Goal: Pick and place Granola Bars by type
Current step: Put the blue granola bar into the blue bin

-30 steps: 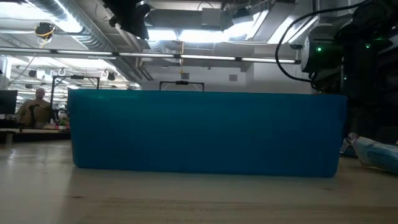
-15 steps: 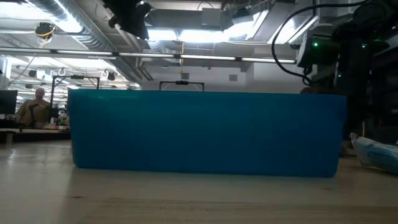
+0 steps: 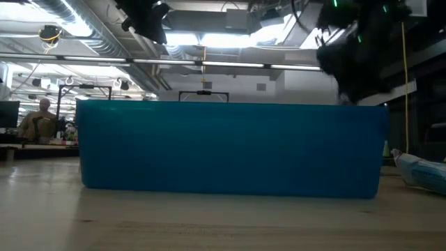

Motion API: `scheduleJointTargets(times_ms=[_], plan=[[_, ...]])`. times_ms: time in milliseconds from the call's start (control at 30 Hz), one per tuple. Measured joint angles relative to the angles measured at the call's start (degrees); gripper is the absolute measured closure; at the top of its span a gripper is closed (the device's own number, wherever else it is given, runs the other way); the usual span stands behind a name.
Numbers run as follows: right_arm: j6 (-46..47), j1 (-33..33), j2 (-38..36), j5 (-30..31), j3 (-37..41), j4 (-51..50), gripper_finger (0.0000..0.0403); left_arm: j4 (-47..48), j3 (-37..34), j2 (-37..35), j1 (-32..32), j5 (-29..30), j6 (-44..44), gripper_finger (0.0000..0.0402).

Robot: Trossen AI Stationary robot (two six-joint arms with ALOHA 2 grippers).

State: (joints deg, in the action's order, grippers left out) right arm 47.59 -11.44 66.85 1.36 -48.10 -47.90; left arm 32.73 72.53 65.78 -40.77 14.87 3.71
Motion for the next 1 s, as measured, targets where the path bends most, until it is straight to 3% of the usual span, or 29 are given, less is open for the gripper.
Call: scheduleJointTargets(times_ms=[233,500,867,1000], plan=[[-13.1,0.0,-0.1,5.8,-14.1,-5.9,0.0397,0.0,0.0,0.0,0.0,0.0,0.0,0.0306],[-20.6,1.3,-0.1,6.6,-17.4,-5.8,0.0391,0.5,0.0,0.0,0.0,0.0,0.0,0.0308],[-30.1,6.0,1.3,0.8,-17.7,8.4,0.0395,0.6,-0.1,0.0,0.0,-1.5,0.0,0.0311],[-34.4,7.1,6.8,-1.0,-25.0,8.1,0.0394,0.9,-0.1,0.0,0.0,-2.9,0.0,0.0311]])
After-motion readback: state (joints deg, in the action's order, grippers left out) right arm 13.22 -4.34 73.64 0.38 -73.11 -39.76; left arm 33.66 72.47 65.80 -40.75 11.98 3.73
